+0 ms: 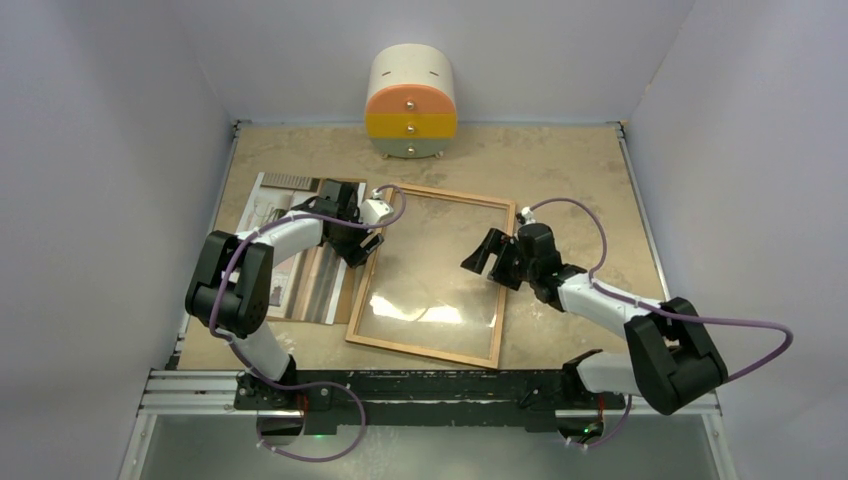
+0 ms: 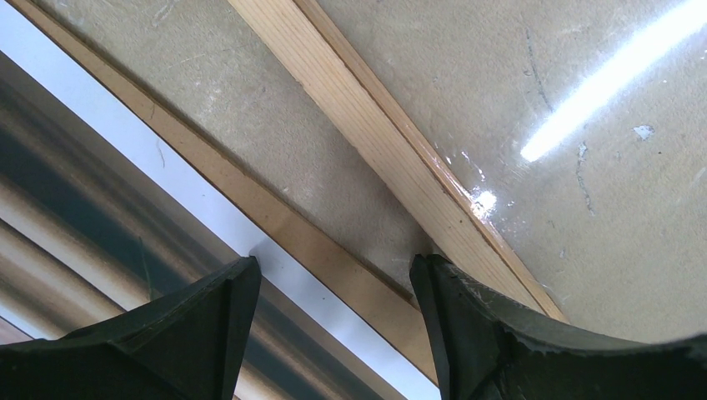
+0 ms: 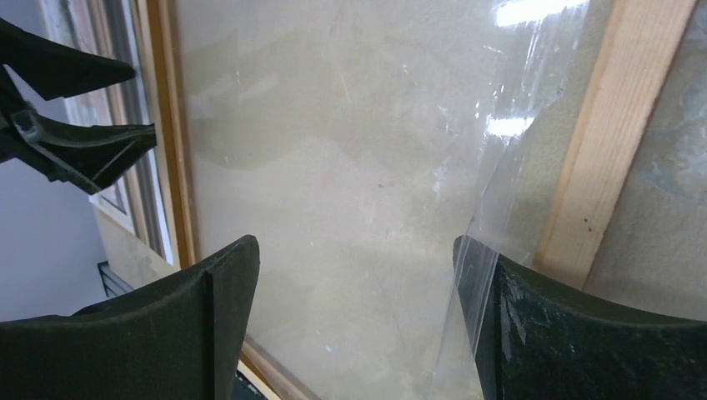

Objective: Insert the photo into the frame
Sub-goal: Place the photo frame item in the photo frame, then pick up the photo at the center of the board.

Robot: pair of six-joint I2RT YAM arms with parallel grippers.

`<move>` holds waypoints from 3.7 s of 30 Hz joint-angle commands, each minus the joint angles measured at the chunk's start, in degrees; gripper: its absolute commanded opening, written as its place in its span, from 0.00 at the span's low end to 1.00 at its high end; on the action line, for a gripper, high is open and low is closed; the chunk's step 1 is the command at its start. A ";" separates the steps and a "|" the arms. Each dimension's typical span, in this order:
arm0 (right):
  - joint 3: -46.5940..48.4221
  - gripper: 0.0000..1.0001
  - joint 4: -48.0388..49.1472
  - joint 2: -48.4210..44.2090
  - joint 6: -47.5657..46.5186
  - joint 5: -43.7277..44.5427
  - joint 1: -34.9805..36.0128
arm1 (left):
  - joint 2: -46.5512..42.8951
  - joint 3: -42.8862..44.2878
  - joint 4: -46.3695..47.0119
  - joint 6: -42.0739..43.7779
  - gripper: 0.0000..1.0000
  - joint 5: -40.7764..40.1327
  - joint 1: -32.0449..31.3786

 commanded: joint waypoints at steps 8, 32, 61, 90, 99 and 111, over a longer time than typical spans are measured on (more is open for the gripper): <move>6.67 0.93 -11.26 1.17 -5.21 5.98 0.16 | -0.21 -0.03 -1.26 0.57 0.73 1.46 -0.47; 15.32 0.98 -24.47 2.27 -8.35 11.77 0.16 | -0.13 0.07 -1.27 1.15 0.73 0.59 -0.48; 12.44 0.99 -15.06 8.39 -4.23 0.88 -11.36 | 3.99 1.81 1.94 -3.17 0.73 0.47 -5.79; 40.66 0.98 -23.66 14.05 -1.93 18.89 7.67 | 2.37 30.32 -15.13 0.80 0.82 -1.82 17.18; 68.86 0.94 -26.41 41.70 -1.70 19.01 20.61 | 5.19 26.65 -1.64 2.15 0.77 -24.11 31.37; 83.79 0.88 -29.83 59.61 -0.79 21.34 22.45 | 12.62 19.12 17.57 3.39 0.64 -41.21 33.62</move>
